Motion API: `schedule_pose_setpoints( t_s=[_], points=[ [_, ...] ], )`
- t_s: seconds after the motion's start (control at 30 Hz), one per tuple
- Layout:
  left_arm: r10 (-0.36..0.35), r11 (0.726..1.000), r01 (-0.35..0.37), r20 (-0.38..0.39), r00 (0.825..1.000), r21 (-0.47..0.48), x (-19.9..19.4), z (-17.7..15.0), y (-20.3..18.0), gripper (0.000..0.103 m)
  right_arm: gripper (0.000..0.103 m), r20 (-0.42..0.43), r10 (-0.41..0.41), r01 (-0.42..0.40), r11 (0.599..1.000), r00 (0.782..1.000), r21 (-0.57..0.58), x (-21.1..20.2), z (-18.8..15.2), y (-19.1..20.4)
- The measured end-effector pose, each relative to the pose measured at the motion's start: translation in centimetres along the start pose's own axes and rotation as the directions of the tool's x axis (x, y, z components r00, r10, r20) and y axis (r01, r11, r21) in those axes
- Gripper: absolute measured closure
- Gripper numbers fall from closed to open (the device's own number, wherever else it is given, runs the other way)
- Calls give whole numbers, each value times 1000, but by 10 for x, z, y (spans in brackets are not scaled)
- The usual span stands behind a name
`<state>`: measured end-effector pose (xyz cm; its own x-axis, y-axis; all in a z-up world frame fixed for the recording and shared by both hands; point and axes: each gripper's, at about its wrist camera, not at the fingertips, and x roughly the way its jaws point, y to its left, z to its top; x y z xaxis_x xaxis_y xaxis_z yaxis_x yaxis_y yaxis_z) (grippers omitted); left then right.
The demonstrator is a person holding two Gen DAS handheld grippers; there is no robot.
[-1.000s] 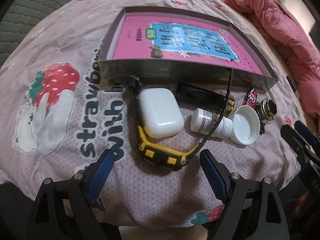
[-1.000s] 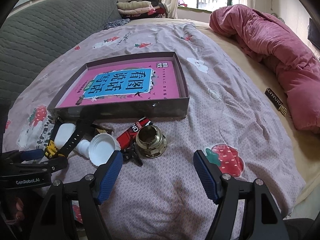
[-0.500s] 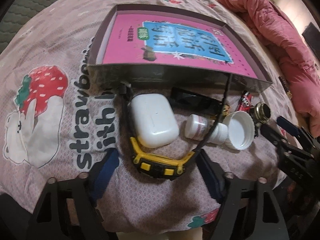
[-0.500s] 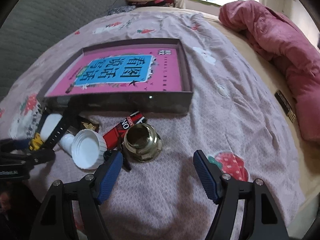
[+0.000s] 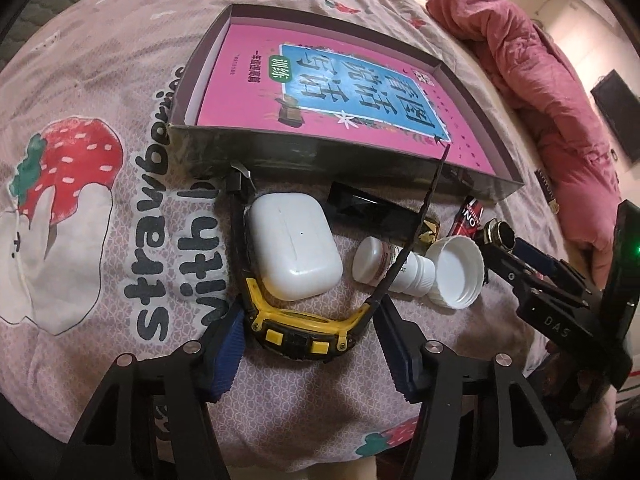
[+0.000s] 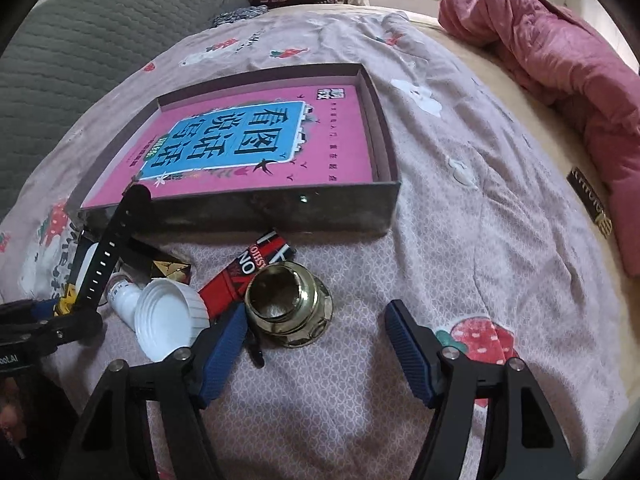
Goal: Organize rigid objects
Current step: 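Close the left gripper on the yellow-black watch while the right gripper grasps the brass ring, then lift the watch with the left gripper while the right gripper carries the brass ring toward the tray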
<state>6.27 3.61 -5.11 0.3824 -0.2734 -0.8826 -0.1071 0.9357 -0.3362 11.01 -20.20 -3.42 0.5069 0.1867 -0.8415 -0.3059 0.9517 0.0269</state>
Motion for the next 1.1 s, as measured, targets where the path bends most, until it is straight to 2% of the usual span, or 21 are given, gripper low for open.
schedule_pose_setpoints(
  t_s=[0.13,0.3,0.43,0.67,0.83,1.1],
  points=[
    [-30,999,30,9,1000,-27,-3,-2,8,41,55,3,29,-29,1000,1000,-11,2,3,2],
    [-37,999,38,14,999,-35,-3,-2,10,41,65,2,102,-102,994,995,31,0,2,-6],
    [-14,1000,14,17,1000,-9,-2,-2,6,41,65,3,127,-127,990,992,54,-1,0,-11],
    [37,999,-37,30,999,23,-1,-3,-4,41,66,34,124,-125,991,992,52,-10,0,-13],
    [35,999,-35,34,999,17,-4,-3,-2,42,66,86,138,-145,986,987,80,-21,5,-19],
    [41,999,-42,62,997,7,-15,-6,0,43,66,119,133,-143,987,984,78,-28,6,-16]
  ],
)
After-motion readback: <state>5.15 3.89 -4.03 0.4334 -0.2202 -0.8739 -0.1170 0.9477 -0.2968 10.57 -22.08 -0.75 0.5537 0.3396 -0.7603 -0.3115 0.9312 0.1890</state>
